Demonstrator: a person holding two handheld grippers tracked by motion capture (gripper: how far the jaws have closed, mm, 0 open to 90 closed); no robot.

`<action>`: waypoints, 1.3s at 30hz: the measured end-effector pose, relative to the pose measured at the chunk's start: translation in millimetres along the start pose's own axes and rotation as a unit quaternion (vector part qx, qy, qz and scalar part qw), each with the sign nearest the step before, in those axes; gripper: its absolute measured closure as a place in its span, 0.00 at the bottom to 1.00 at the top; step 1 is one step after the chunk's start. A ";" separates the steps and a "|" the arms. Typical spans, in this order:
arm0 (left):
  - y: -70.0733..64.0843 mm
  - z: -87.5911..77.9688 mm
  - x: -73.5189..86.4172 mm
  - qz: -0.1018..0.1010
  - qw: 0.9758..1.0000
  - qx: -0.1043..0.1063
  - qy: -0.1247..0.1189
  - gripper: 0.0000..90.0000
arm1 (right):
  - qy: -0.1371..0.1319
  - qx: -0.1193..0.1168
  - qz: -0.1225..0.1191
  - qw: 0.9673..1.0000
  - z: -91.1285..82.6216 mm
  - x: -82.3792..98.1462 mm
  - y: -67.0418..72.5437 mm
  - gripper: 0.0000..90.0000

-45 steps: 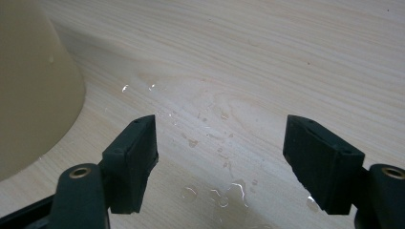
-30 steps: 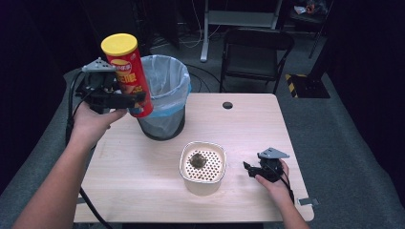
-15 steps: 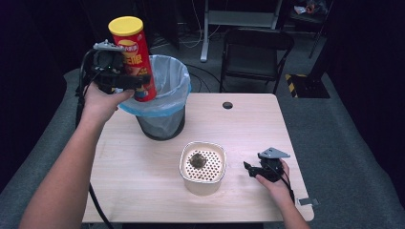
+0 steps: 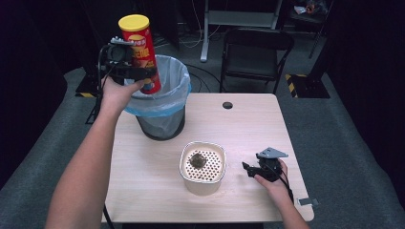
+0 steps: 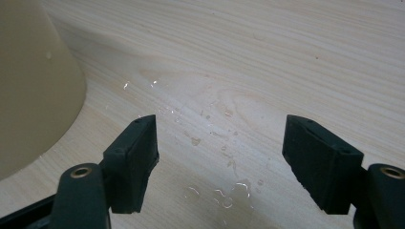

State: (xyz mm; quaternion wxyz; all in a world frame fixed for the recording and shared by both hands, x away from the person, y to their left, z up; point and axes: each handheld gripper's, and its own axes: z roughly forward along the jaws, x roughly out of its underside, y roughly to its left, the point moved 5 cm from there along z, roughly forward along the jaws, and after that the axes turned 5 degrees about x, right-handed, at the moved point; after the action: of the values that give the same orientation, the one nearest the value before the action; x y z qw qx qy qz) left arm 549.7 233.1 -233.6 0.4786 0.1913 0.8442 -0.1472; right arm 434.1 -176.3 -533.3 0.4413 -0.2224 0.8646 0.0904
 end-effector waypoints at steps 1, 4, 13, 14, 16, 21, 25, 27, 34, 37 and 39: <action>1.1 2.3 0.0 -0.002 1.000 -0.003 -0.001 0.27 | -0.002 -0.002 -0.002 1.000 0.5 0.0 -0.5 0.31; 4.1 8.8 1.4 -0.009 1.000 -0.008 -0.009 0.27 | 0.000 -0.003 0.000 1.000 1.5 0.7 -0.5 0.31; 17.7 32.2 9.8 -0.023 0.999 -0.041 0.001 0.27 | -0.001 -0.001 0.000 1.000 1.1 -0.4 -0.1 0.31; 19.5 34.6 10.5 -0.026 0.999 -0.041 0.003 0.27 | 0.000 -0.001 -0.001 1.000 1.2 -0.2 -0.5 0.31; 23.1 40.1 12.0 -0.033 0.999 -0.039 0.009 0.27 | 0.001 -0.002 0.001 1.000 1.7 0.1 -0.5 0.31; 27.8 48.9 13.8 -0.043 0.998 -0.043 0.014 0.27 | 0.004 -0.001 -0.002 1.000 3.5 1.1 -0.2 0.31; 29.9 57.0 17.7 -0.049 0.997 -0.041 0.037 0.25 | 0.005 -0.002 0.000 1.000 3.7 0.8 1.2 0.31; 32.9 57.2 18.9 -0.046 0.997 -0.050 0.046 0.17 | 0.005 -0.003 0.001 1.000 3.0 0.8 1.9 0.31; 41.7 48.4 31.8 -0.069 0.996 -0.044 0.047 0.16 | 0.002 -0.005 0.002 1.000 2.0 0.4 0.6 0.31; 43.6 40.0 34.3 -0.067 0.996 -0.037 0.042 0.18 | 0.001 -0.003 -0.004 1.000 1.7 0.3 0.1 0.31; 44.5 34.3 35.8 -0.066 0.997 -0.030 0.037 0.20 | 0.000 -0.001 0.000 1.000 2.2 0.2 0.7 0.31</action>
State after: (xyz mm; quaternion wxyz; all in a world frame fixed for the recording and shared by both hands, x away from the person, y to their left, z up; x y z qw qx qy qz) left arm 579.4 264.2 -284.6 0.4417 0.1259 0.8762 -0.1461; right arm 435.4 -175.0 -534.8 0.4407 -0.2228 0.8647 0.0916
